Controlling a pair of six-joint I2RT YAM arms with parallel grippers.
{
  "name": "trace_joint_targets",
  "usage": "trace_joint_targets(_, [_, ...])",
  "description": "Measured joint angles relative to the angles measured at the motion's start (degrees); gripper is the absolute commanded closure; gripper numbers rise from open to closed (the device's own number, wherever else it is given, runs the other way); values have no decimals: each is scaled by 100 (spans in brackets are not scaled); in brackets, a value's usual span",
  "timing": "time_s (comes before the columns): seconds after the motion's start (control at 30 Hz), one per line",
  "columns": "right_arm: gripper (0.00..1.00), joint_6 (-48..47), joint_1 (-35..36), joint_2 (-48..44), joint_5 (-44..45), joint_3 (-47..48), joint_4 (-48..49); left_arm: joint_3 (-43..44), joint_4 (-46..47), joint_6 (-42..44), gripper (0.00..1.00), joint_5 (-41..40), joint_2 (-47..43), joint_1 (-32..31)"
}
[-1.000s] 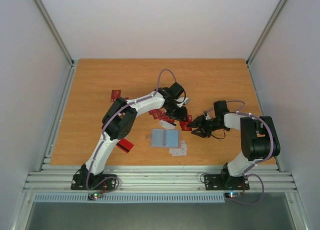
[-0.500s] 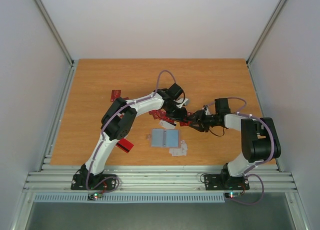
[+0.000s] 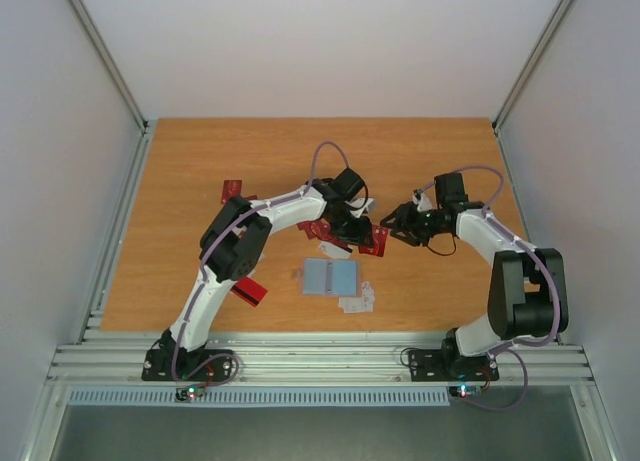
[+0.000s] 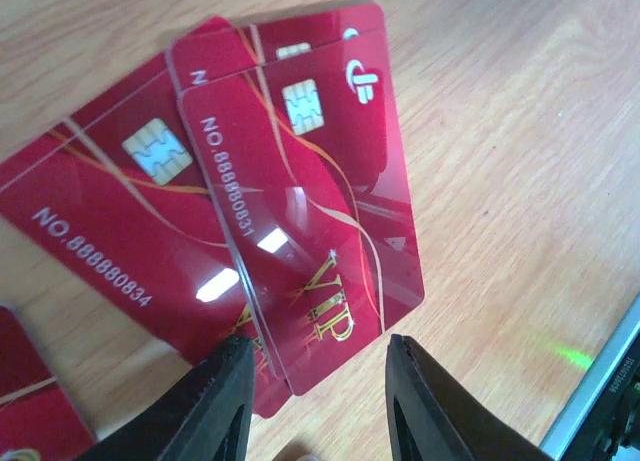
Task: Put the credit cards into the card holder
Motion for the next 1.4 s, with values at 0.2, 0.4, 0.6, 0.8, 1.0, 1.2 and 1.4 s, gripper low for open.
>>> trace_joint_targets(0.2, [54, -402, 0, 474, 612, 345, -551, 17, -109, -57, 61, -61, -22, 46])
trace_joint_targets(0.4, [55, -619, 0, 994, 704, 345, -682, 157, -330, -55, 63, -166, -11, 61])
trace_joint_targets(0.6, [55, -614, 13, 1279, 516, 343, -492, 413, -417, -48, 63, -133, 120, 76])
trace_joint_targets(0.8, [55, -505, 24, 1438, 273, 334, -243, 745, -444, 26, 63, -55, 308, 76])
trace_joint_targets(1.0, [55, -315, 11, 1558, 0, 321, 4, 857, -402, 33, 64, 240, 522, 136])
trace_joint_targets(1.2, [56, 61, -70, 1624, -496, 72, 654, 758, -293, -13, 64, 540, 540, 240])
trace_joint_targets(1.4, [57, 579, -133, 1624, -872, -267, 1449, 393, 79, -188, 64, 804, 407, 354])
